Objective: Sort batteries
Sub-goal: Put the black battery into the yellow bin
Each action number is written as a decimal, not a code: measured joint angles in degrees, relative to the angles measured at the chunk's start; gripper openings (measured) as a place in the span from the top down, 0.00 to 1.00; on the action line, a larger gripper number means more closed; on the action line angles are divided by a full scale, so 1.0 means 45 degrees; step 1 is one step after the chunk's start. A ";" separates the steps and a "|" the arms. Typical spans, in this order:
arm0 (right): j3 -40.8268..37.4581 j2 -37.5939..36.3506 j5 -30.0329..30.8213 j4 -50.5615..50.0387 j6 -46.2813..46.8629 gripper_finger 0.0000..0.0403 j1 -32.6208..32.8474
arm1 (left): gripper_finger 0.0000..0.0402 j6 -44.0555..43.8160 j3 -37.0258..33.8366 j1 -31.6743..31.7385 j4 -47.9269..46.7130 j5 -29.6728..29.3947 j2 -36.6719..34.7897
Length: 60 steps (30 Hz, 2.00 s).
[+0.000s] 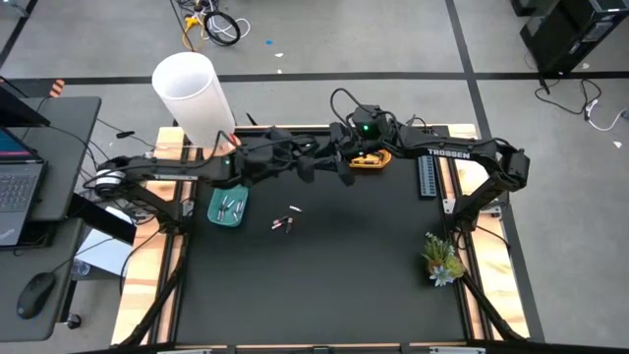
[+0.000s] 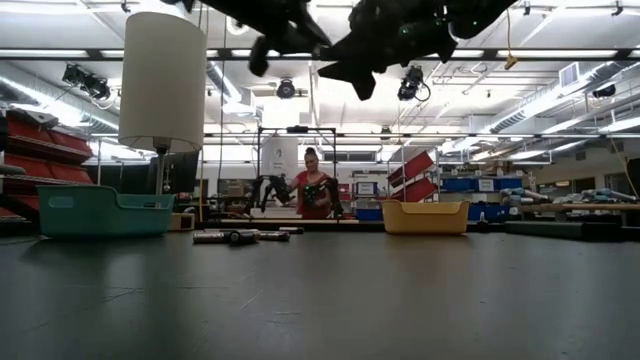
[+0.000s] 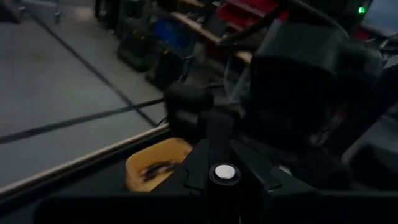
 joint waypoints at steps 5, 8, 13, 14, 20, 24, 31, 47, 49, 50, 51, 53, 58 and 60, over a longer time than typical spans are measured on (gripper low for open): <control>0.0000 0.0005 -0.0044 -0.0115 0.0634 0.56 0.0084 | 0.87 0.0219 -0.0005 0.0436 0.1625 0.0502 0.0500; 0.0000 0.0005 0.0096 0.0167 0.0705 0.57 0.0034 | 0.87 0.0245 0.0000 0.0474 0.1987 0.0552 0.0597; 0.0000 0.0005 0.1022 0.0873 0.0711 0.58 0.0009 | 0.87 0.0256 0.0000 0.0469 0.1900 0.0616 0.0640; 0.0000 0.0005 0.1022 0.1052 0.0735 0.58 0.0032 | 0.87 0.0260 0.0000 0.0471 0.1916 0.0603 0.0636; 0.0000 0.0005 0.1037 0.1643 0.1127 0.62 0.0259 | 0.87 0.0522 0.0000 0.0472 0.1918 0.0539 0.0636; 0.0000 0.0005 0.1185 0.1647 0.1031 0.70 0.0406 | 0.87 0.0530 0.0000 0.0464 0.1921 0.0563 0.0636; 0.0000 0.0005 0.1454 0.1601 0.1036 0.87 0.0433 | 0.87 0.0702 0.0000 0.0459 0.1909 0.0531 0.0636; 0.0000 0.0005 0.1325 0.1624 0.0647 0.87 0.0410 | 0.64 0.0158 0.0000 0.0459 0.1884 0.0154 0.0636; 0.0000 0.0005 0.1321 0.1617 0.0650 0.87 0.0410 | 0.61 0.0168 0.0000 0.0459 0.1877 0.0124 0.0636; 0.0000 0.0005 0.1313 0.1600 0.0648 0.87 0.0410 | 0.59 0.0168 0.0000 0.0460 0.1882 0.0109 0.0636; 0.0000 0.0005 0.1313 0.1570 0.0652 0.87 0.0415 | 0.58 0.0168 0.0000 0.0464 0.1882 0.0062 0.0636; 0.0000 0.0005 0.1313 0.1511 0.0652 0.87 0.0420 | 0.55 0.0173 0.0000 0.0464 0.1882 -0.0020 0.0636; 0.0000 0.0005 0.1440 0.0733 0.0485 0.87 0.0211 | 0.53 0.0177 0.0000 0.0472 0.1838 -0.0274 0.0542; 0.0001 0.0005 0.1484 0.0284 0.0415 0.87 -0.0040 | 0.53 0.0182 0.0000 0.0474 0.1848 -0.0367 0.0466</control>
